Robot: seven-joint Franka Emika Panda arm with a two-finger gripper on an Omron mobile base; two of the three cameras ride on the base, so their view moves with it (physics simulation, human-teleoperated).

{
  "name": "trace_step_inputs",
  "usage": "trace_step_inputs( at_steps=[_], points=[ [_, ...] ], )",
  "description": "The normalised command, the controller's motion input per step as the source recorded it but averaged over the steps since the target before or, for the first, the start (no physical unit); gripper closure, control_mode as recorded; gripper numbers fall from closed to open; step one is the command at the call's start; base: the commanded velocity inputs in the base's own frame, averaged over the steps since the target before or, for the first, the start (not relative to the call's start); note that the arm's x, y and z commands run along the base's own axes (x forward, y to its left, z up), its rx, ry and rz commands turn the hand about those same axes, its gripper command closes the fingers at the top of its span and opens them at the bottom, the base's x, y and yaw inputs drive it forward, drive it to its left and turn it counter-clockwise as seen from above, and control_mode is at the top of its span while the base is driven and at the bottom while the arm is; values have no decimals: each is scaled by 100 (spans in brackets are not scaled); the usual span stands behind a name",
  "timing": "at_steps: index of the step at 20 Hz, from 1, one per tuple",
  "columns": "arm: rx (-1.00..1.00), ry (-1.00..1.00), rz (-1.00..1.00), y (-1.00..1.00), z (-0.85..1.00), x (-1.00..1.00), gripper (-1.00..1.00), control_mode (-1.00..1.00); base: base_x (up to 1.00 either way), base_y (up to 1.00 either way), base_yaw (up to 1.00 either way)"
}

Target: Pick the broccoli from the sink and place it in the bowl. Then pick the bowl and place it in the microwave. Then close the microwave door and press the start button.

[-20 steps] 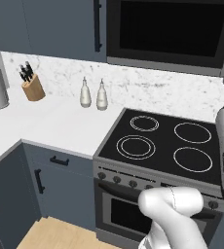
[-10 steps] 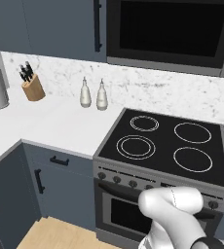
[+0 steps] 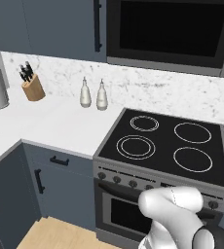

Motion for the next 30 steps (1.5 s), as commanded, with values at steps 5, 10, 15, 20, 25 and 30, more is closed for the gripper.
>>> trace_step_inputs(
  at_steps=[5,10,15,20,25,30],
  points=[
    [0,2,0,-11,-2,42,100,-100,0,0,0],
    [1,5,0,-14,-8,55,100,-100,0,0,0],
    [2,5,0,-18,-1,54,100,-100,0,0,0],
    [7,0,5,-44,0,11,100,-100,0,0,0],
    [5,0,4,-29,-2,6,100,-100,0,0,0],
    [2,0,1,-6,-8,13,100,-100,0,0,0]
  ],
)
